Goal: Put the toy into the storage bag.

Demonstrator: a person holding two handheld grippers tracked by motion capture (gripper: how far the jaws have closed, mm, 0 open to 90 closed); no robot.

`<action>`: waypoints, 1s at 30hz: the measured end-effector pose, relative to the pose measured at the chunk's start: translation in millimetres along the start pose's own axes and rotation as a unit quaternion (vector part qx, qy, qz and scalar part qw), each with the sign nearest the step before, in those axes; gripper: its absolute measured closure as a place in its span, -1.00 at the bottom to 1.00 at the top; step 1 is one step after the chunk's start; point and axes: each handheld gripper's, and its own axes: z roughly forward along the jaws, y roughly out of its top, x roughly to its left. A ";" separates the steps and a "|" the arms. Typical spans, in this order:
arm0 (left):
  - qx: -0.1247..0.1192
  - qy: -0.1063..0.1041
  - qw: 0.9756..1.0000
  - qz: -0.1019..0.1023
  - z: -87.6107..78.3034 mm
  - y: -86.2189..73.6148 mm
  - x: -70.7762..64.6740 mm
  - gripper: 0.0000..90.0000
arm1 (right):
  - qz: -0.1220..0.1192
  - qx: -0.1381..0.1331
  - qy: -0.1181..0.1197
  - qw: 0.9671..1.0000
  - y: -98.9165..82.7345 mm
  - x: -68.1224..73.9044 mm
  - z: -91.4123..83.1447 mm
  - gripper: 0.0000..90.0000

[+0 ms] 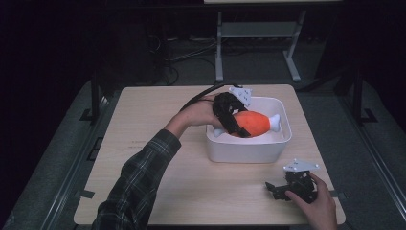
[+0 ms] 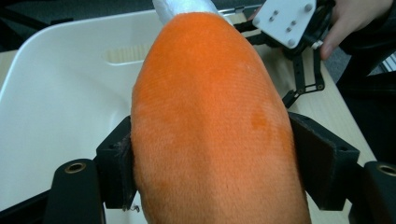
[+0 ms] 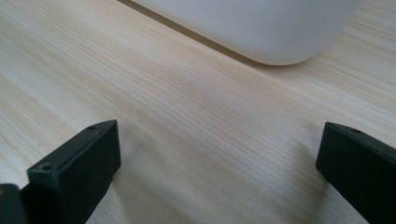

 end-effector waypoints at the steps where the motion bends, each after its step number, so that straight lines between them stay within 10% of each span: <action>1: 0.003 0.000 1.000 0.001 1.1 -0.4 1.0 -0.44 | 0.000 0.000 0.000 1.000 0.0 0.0 0.0 -1.00; 30: 0.020 -0.019 1.000 0.001 17.8 -1.9 3.9 -0.47 | 0.000 0.000 -0.001 1.000 0.0 0.0 0.1 -1.00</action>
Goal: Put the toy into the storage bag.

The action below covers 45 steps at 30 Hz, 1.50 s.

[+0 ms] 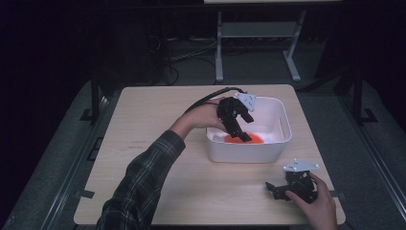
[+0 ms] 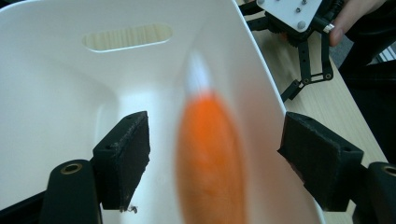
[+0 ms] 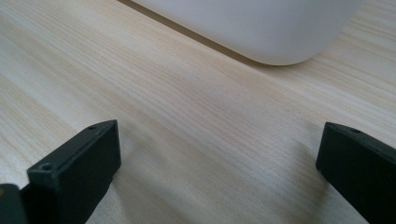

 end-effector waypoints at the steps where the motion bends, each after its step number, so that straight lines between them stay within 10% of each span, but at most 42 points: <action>1: 0.000 0.001 1.000 -0.001 -0.7 0.0 -0.3 -0.47 | 0.000 0.000 0.000 1.000 0.0 0.0 0.0 -1.00; 12: -0.025 0.018 0.999 -0.026 -20.9 -3.1 -9.1 -0.48 | 0.000 0.000 0.000 1.000 0.0 0.1 0.0 -1.00; 24: -0.043 0.079 0.993 -0.081 -47.1 -27.5 -25.9 -0.59 | -0.001 0.000 0.001 1.000 -0.1 -0.1 0.1 -1.00; 45: -0.071 0.169 0.971 -0.153 -82.7 -78.0 -60.0 -0.64 | -0.001 0.000 0.001 1.000 -0.1 -0.2 0.1 -1.00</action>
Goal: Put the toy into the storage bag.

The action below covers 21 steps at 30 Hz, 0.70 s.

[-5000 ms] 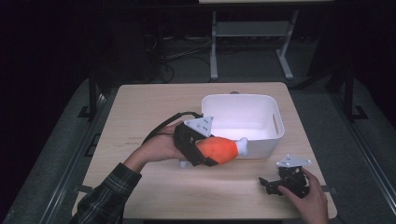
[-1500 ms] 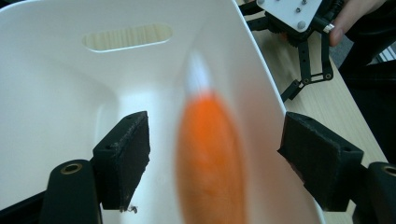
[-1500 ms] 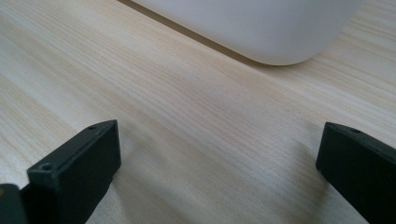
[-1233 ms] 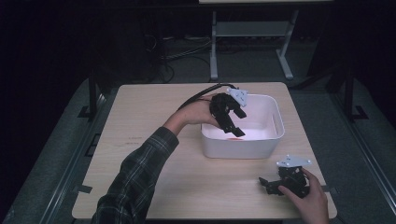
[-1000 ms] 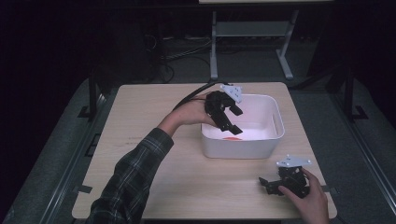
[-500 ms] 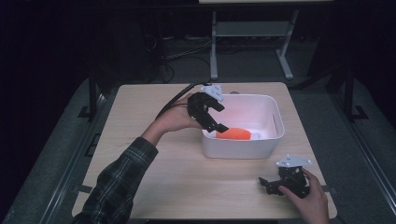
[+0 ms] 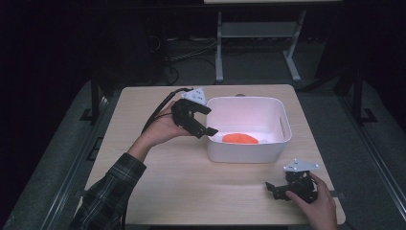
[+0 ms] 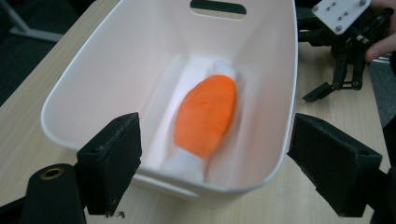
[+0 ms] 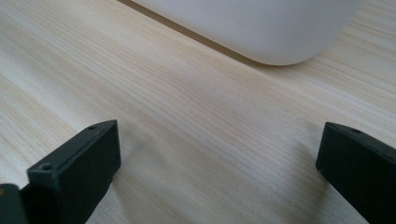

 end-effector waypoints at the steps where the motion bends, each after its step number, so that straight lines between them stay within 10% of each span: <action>1: 0.001 0.005 1.000 -0.002 -2.5 -2.3 -0.6 -0.64 | 0.000 0.000 0.000 1.000 0.0 0.0 0.0 -1.00; 21: -0.024 0.080 0.995 -0.062 -36.9 -54.3 -16.9 -0.63 | 0.000 0.000 0.000 1.000 0.0 0.0 0.0 -1.00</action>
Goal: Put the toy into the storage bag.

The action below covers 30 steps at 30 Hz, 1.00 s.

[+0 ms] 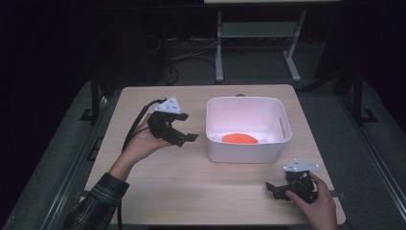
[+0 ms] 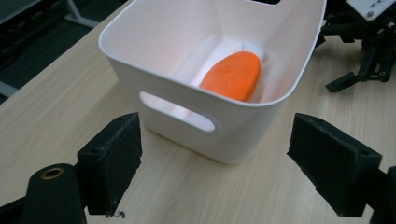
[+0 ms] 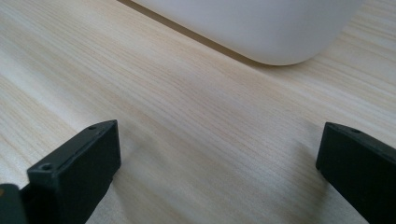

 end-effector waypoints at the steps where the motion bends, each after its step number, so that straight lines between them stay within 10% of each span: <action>1: -0.002 0.004 1.000 -0.003 -1.0 -2.4 -0.7 -0.63 | 0.000 0.000 0.000 1.000 0.0 0.0 0.0 -1.00; 30: -0.005 0.077 0.994 -0.082 -22.1 -93.9 -19.9 -0.63 | 0.000 0.000 0.000 1.000 0.0 0.0 0.0 -1.00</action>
